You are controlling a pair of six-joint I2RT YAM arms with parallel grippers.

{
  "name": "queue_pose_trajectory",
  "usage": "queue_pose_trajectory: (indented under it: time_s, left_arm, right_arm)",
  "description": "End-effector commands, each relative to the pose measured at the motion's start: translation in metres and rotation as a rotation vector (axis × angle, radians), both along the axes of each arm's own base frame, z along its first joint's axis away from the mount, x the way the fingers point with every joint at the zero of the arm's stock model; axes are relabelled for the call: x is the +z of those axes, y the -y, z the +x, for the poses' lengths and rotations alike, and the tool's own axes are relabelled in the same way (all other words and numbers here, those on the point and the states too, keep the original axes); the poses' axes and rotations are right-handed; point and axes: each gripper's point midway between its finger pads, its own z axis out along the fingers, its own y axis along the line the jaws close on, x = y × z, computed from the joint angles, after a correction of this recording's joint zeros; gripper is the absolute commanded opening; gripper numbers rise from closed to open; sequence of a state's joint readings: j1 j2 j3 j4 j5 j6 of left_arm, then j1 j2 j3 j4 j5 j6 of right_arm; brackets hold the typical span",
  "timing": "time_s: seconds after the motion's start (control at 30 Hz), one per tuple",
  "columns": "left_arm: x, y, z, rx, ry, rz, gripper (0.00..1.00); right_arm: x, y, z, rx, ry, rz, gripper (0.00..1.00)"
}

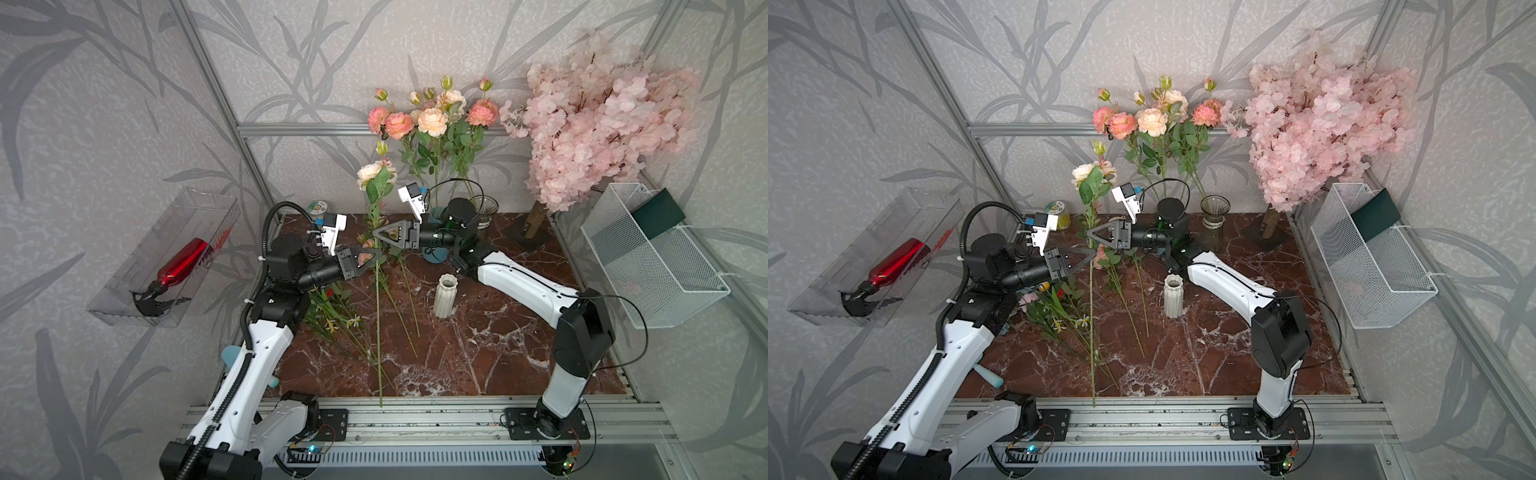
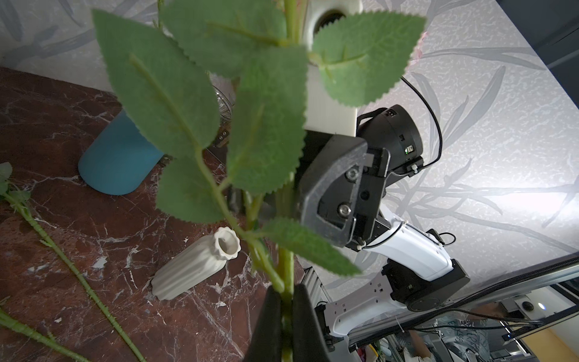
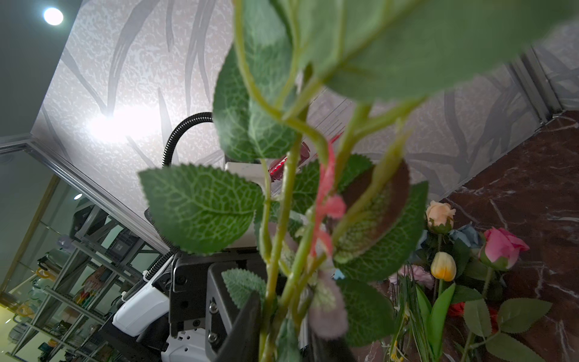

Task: Place the pink flowers into the vase
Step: Pick up the flower at the center of the board.

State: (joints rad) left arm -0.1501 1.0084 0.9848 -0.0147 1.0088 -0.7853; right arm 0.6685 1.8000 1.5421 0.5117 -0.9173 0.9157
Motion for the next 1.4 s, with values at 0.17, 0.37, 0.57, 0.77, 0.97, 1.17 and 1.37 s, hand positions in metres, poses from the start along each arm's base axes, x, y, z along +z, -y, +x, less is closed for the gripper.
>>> queue_pose_trajectory:
  time_s: [0.17,0.37,0.57,0.77,0.97,1.17,1.37]
  left_arm:
    - [0.009,0.001,-0.005,-0.009,0.040,0.006,0.00]
    - [0.000,-0.004,0.001,0.036,0.001,0.041,0.26]
    - [-0.004,-0.008,0.004,0.070,-0.005,0.068,0.60]
    - [-0.016,-0.024,0.019,0.187,-0.046,0.159,0.61]
    - [-0.049,-0.060,0.041,0.394,-0.143,0.340,0.61]
    - [-0.098,-0.103,0.059,0.611,-0.297,0.520,0.61]
    - [-0.118,-0.122,0.063,0.694,-0.360,0.607,0.61]
  right_arm:
    - [0.028,0.008,-0.011,0.021,0.081,0.055,0.05]
    - [0.022,0.011,-0.006,-0.015,0.084,0.032,0.00]
    - [0.006,0.016,0.001,-0.102,0.123,-0.054,0.00]
    - [0.014,0.032,-0.005,-0.216,0.230,-0.126,0.00]
    - [0.033,0.048,-0.021,-0.362,0.386,-0.217,0.00]
    - [0.059,0.069,-0.038,-0.506,0.536,-0.284,0.00]
    - [0.082,0.099,-0.045,-0.642,0.602,-0.277,0.00]
